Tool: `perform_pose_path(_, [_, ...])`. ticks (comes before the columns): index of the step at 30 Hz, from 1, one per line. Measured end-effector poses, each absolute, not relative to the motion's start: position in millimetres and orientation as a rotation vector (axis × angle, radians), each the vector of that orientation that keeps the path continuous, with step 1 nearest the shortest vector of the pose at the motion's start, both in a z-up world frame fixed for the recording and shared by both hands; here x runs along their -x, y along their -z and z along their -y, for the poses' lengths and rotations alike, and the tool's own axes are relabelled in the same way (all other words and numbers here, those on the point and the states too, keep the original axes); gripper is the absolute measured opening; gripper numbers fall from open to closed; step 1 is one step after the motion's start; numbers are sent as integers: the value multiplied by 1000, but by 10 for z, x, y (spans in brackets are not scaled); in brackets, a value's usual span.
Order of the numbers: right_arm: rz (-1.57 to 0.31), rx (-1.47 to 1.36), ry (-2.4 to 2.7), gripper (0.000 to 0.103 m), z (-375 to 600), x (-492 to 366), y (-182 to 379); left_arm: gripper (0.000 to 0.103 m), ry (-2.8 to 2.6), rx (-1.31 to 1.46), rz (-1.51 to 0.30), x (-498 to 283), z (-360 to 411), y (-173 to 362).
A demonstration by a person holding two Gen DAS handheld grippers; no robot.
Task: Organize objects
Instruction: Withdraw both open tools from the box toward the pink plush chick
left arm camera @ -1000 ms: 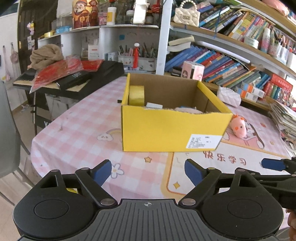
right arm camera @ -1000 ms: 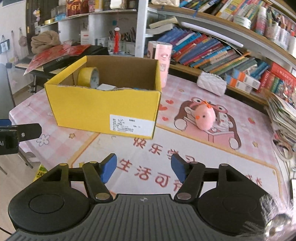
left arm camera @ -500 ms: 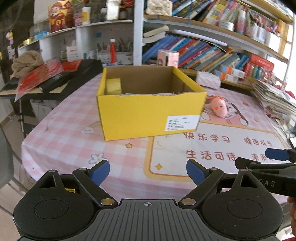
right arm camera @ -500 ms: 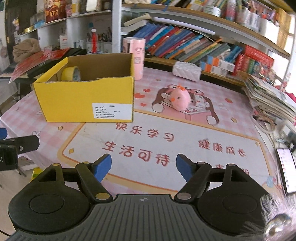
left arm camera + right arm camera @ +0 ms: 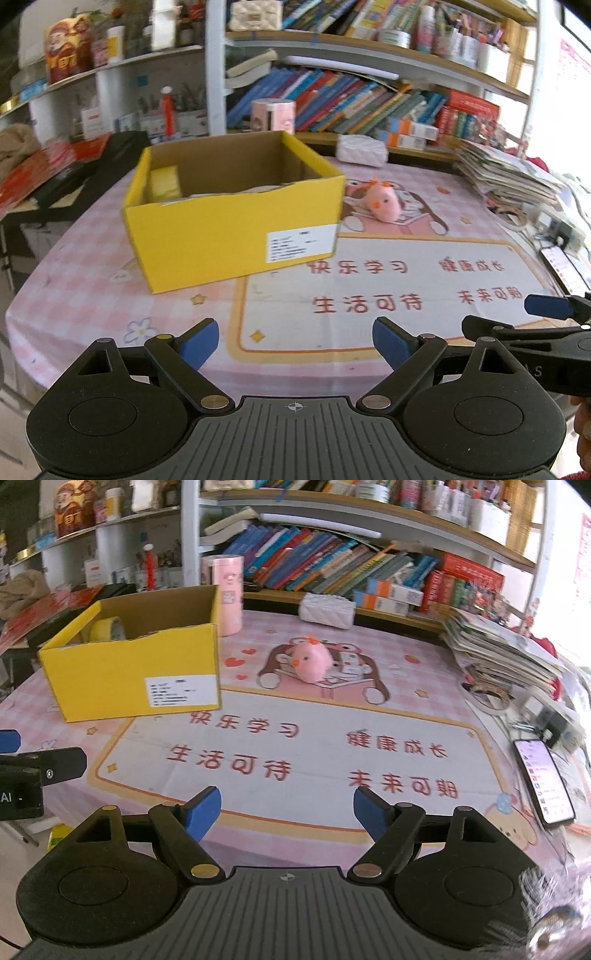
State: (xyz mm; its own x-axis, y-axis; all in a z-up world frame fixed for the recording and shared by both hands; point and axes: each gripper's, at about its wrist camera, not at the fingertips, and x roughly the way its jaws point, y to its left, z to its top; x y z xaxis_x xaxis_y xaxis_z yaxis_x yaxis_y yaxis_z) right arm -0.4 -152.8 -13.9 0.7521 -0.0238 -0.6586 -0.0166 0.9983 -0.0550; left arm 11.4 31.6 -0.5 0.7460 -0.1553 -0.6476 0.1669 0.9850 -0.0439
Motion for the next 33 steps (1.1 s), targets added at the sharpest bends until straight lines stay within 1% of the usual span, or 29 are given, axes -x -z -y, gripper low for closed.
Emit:
perform_pose_path(15, [-740, 13, 119, 79, 1949, -122, 184, 92, 285, -59, -717, -429, 145, 37])
perform_pose_path(33, [-739, 61, 83, 79, 2325, -877, 133, 92, 261, -14, -701, -1056, 544, 30])
